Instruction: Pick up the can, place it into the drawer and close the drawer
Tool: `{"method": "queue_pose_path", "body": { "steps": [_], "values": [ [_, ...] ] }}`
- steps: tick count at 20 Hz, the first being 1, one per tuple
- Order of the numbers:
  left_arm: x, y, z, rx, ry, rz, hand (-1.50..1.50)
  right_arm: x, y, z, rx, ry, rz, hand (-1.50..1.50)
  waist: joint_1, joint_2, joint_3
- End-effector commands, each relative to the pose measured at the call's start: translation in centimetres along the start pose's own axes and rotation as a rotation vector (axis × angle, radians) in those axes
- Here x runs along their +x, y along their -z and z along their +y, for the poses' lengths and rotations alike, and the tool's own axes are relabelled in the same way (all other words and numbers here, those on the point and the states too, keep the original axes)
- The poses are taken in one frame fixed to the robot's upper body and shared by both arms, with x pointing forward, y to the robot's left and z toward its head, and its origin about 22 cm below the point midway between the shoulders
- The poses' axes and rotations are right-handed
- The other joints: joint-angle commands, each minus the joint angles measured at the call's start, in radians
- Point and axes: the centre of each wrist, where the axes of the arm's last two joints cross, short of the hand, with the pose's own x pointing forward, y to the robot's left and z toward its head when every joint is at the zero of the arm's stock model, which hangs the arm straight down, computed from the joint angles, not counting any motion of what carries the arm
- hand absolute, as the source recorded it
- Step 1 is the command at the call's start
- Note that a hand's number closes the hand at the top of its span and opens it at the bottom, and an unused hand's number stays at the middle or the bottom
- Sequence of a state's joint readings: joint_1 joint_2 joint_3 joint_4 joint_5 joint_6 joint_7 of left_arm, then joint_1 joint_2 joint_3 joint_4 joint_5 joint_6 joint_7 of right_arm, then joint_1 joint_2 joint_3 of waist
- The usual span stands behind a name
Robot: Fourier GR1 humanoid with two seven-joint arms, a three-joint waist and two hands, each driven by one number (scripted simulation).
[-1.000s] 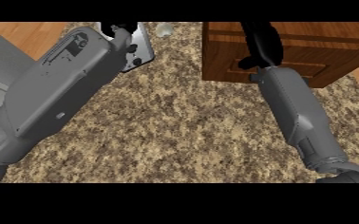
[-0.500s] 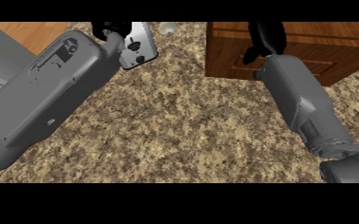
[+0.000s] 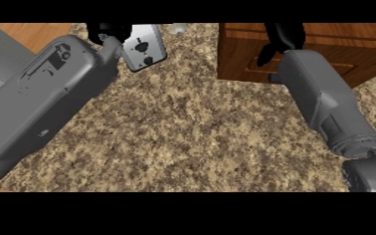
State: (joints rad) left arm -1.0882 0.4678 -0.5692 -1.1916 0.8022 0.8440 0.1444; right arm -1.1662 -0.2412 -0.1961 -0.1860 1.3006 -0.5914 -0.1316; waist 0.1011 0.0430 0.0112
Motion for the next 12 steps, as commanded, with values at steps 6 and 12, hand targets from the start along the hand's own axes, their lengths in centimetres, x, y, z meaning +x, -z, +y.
{"method": "queue_pose_path", "body": {
  "steps": [6,12],
  "values": [
    [-0.6,-0.8,0.3,-0.013,0.013,0.009,-1.5,3.9,2.8,-2.8,-0.04,0.526,0.031,-1.5,0.014,-0.013,-0.004],
    [0.0,-0.9,0.7,-0.013,0.01,0.01,-1.5,1.8,2.6,-2.9,-0.077,0.729,0.068,-1.5,0.009,-0.011,-0.006]
  ]
}}
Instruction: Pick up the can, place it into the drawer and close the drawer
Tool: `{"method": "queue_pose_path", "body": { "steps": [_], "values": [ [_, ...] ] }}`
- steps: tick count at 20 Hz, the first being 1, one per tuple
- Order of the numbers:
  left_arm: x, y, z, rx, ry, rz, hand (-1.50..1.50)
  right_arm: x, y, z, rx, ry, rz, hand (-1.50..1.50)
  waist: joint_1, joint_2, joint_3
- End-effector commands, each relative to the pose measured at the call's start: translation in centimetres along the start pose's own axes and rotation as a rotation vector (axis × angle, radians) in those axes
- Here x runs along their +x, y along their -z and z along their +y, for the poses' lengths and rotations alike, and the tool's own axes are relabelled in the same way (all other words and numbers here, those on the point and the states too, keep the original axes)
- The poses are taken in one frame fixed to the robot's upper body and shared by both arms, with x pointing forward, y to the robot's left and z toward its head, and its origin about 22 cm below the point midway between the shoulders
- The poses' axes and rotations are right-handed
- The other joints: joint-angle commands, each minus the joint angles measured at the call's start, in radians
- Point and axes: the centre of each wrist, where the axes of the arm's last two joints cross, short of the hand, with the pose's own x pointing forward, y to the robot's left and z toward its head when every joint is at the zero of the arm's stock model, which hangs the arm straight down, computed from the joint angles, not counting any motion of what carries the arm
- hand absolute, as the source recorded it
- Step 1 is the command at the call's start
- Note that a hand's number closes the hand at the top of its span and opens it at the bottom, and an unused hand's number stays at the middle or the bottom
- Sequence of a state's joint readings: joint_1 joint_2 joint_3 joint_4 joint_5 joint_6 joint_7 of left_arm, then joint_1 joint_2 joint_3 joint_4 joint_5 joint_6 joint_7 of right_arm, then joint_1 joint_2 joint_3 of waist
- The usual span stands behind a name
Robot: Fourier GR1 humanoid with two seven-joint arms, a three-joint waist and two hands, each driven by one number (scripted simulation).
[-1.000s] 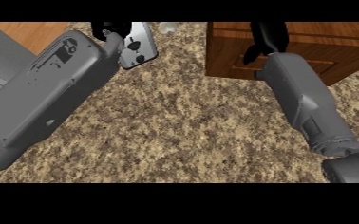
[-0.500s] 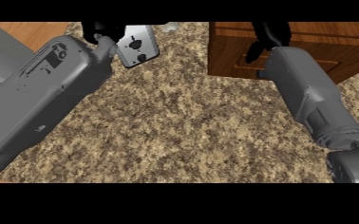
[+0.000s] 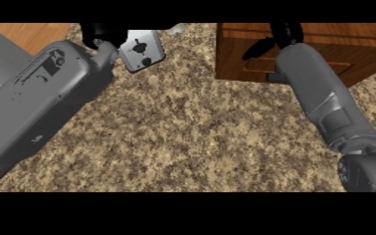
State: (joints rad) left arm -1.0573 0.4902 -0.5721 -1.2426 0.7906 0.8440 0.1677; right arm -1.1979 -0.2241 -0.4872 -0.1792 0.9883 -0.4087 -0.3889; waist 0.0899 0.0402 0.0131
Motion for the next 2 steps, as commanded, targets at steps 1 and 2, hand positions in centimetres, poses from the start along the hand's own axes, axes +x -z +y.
{"method": "queue_pose_path", "body": {
  "steps": [1,2],
  "values": [
    [0.9,-0.19,0.03,0.01,-0.011,0.001,-1.5,2.77,1.74,-0.85,-0.071,0.215,-0.02,-1.5,0.014,-0.012,-0.008],
    [0.17,-0.66,0.38,-0.014,-0.005,-0.006,-1.5,2.28,1.95,-1.79,-0.075,0.206,-0.003,-1.5,0.033,-0.005,-0.01]
  ]
}}
